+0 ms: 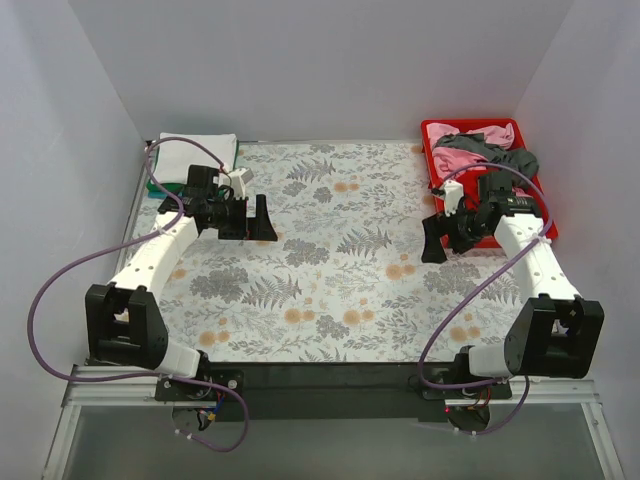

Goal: Fold and stack the t-shirts
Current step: Grab the tshirt from the pile

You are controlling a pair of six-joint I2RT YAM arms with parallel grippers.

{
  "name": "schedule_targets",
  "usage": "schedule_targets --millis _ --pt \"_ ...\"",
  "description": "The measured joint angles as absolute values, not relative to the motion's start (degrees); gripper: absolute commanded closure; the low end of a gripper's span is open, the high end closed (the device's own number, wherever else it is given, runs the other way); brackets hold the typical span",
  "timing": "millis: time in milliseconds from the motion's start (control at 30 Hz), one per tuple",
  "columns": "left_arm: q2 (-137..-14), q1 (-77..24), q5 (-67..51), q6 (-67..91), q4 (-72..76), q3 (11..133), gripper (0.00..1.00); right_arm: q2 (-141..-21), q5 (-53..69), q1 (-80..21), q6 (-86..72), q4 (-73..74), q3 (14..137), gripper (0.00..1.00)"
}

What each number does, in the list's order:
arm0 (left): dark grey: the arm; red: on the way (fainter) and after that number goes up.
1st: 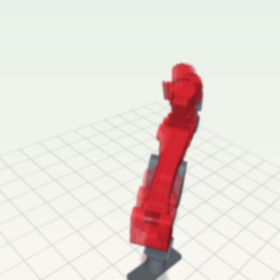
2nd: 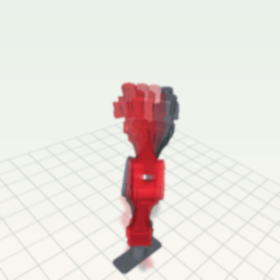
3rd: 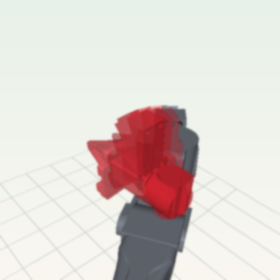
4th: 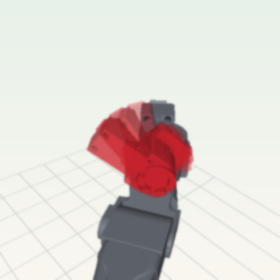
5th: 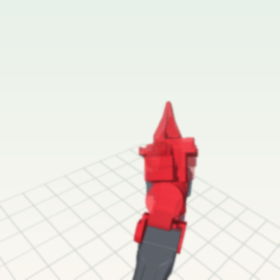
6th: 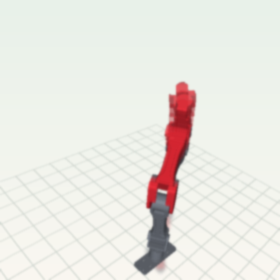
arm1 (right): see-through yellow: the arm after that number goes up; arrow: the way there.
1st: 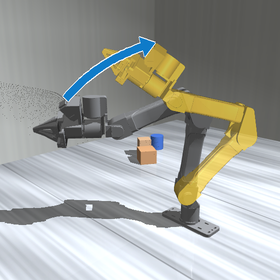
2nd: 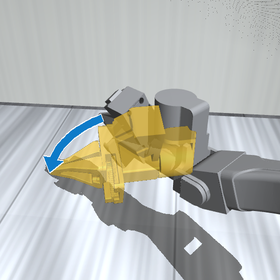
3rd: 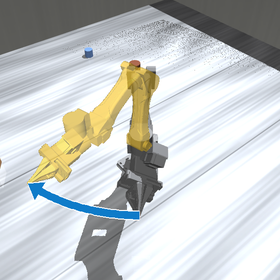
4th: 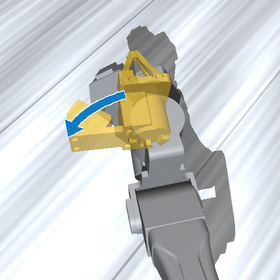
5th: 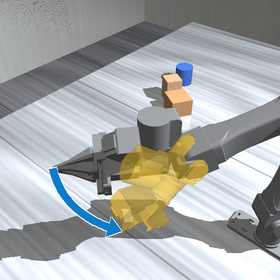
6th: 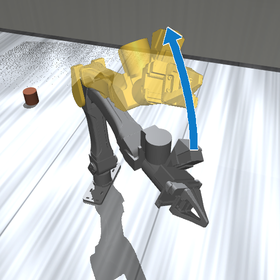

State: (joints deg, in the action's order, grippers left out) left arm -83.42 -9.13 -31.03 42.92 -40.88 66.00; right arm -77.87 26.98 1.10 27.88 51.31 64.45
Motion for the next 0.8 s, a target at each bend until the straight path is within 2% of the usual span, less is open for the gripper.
schedule_targets --millis 167,467,667,800 --pt "-83.05 -9.13 -31.11 42.41 -42.09 67.88 0.03 -80.34 26.92 1.8 27.88 51.96 68.4 0.02" --pt "-84.77 -7.97 -31.94 42.46 -42.22 77.36 0.03 -93.71 27.29 13.13 29.17 52.53 90.04 0.01" --pt "-87.0 -7.18 -32.01 42.44 -42.09 78.7 0.03 -106.17 18.81 16.8 28.42 51.27 102.1 0.02" --pt "-87.68 -6.85 -31.92 42.41 -42.26 78.7 0.03 -114.1 14.39 17.15 28.21 49.1 104.75 0.01"
